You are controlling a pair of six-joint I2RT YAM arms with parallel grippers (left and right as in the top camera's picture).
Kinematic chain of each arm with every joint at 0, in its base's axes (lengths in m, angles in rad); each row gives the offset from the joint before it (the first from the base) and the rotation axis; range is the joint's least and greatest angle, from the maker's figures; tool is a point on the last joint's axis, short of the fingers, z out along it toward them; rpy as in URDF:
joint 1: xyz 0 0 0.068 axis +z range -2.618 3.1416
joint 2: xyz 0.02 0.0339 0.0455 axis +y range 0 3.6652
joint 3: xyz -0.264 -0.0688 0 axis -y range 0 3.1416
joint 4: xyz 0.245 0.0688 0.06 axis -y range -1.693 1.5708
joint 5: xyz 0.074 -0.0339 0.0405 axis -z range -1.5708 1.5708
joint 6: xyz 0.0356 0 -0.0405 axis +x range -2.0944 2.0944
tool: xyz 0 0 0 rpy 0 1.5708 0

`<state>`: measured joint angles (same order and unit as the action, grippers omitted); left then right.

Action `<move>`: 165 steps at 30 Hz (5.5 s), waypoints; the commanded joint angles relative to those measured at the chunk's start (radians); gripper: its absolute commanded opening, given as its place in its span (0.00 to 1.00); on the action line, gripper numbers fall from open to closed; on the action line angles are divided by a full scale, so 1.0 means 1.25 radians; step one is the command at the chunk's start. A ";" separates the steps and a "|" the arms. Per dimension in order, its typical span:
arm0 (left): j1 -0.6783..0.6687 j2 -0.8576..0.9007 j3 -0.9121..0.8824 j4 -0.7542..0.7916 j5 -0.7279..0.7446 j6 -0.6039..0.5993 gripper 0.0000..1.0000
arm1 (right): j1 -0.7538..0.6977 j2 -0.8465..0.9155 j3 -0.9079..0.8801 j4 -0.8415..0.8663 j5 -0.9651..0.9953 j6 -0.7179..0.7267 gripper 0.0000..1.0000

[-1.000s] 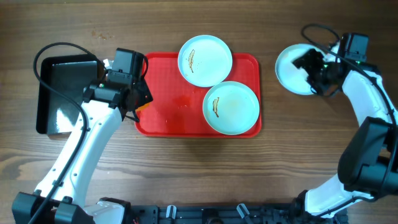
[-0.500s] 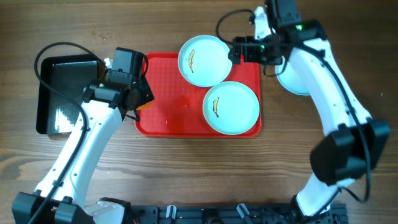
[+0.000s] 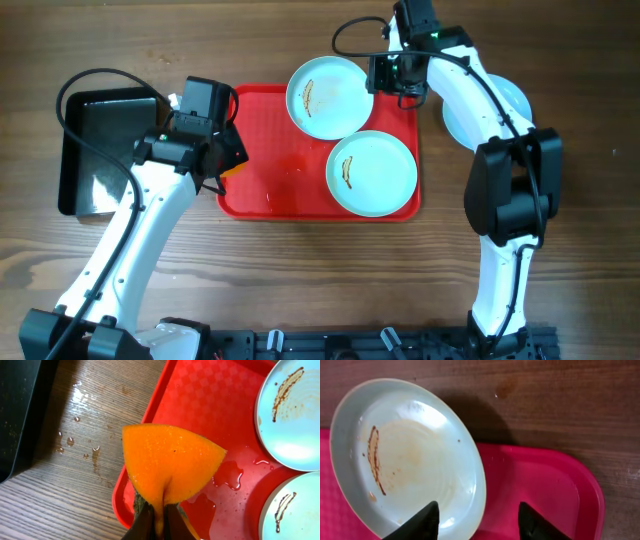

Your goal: Clean dirty plates on tray and stack at the side

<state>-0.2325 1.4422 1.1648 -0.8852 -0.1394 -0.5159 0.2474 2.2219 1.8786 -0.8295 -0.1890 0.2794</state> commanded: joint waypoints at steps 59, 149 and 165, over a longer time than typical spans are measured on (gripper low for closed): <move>0.004 0.006 -0.016 0.028 0.013 -0.013 0.04 | 0.164 0.121 -0.022 0.035 -0.217 0.072 0.04; -0.001 0.121 -0.018 0.239 0.288 0.002 0.04 | 0.270 0.121 -0.060 -0.028 -0.047 0.112 0.04; 0.001 0.121 -0.018 0.508 0.303 0.076 0.04 | 0.270 0.121 -0.060 -0.031 -0.047 0.112 0.04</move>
<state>-0.2310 1.5932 1.1450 -0.2646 0.2016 -0.4553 0.5808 2.3440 1.8366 -0.8726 -0.2882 0.4042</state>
